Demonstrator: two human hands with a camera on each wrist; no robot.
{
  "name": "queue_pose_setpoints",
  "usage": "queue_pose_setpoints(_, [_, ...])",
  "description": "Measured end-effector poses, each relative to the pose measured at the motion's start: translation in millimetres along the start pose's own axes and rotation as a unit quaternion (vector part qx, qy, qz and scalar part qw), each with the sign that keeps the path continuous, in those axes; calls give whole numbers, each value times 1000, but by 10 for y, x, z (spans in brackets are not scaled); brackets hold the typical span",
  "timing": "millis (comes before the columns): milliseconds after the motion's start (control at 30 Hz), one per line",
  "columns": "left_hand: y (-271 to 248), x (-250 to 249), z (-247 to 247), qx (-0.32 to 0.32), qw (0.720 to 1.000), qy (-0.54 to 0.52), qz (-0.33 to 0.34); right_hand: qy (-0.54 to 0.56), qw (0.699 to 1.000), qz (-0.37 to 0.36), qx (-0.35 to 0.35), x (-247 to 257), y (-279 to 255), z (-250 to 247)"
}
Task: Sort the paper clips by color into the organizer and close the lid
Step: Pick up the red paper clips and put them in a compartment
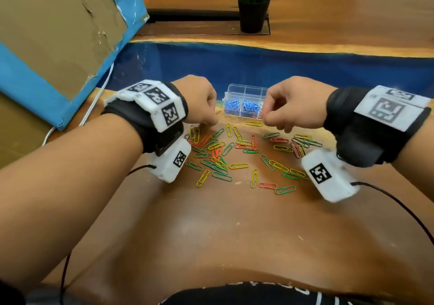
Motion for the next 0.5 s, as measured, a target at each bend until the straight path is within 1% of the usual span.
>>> queue_pose_setpoints(33, [-21, 20, -57, -10, 999, -34, 1, 79, 997, 6, 6, -43, -24, 2])
queue_pose_setpoints(67, [-43, 44, -91, -15, 998, -67, 3, 157, 987, 14, 10, -95, -44, 2])
queue_pose_setpoints(133, [-83, 85, -59, 7, 990, -144, 5, 281, 959, 39, 21, -204, -85, 17])
queue_pose_setpoints(233, [-133, 110, 64, 62, 958, -281, 18, 398, 913, 88, 15, -363, -126, 35])
queue_pose_setpoints(300, [-160, 126, 107, 91, 936, -340, 28, 462, 880, 111, -5, -449, -131, 36])
queue_pose_setpoints(367, [-191, 122, 151, 114, 910, -398, 29, 511, 850, 127, 0, -487, -155, 72])
queue_pose_setpoints(400, [-197, 122, 178, 123, 896, -425, 19, 524, 842, 131, 12, -485, -167, 97])
queue_pose_setpoints(433, [-200, 131, 204, 124, 890, -439, 2, 526, 840, 132, 24, -477, -176, 121])
queue_pose_setpoints(467, [-192, 153, 230, 117, 891, -439, -19, 517, 845, 134, 32, -473, -178, 140])
queue_pose_setpoints(500, [-178, 167, 248, 109, 896, -428, -39, 494, 858, 135, 36, -467, -177, 149])
Point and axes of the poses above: each hand's wrist, its own y-axis towards the middle knuckle, its own z-axis out of the palm, x = y × z, the point moved 10 cm from there along y, towards the middle knuckle, and after that the axes turned 4 degrees about -z, right-handed, at the moved point
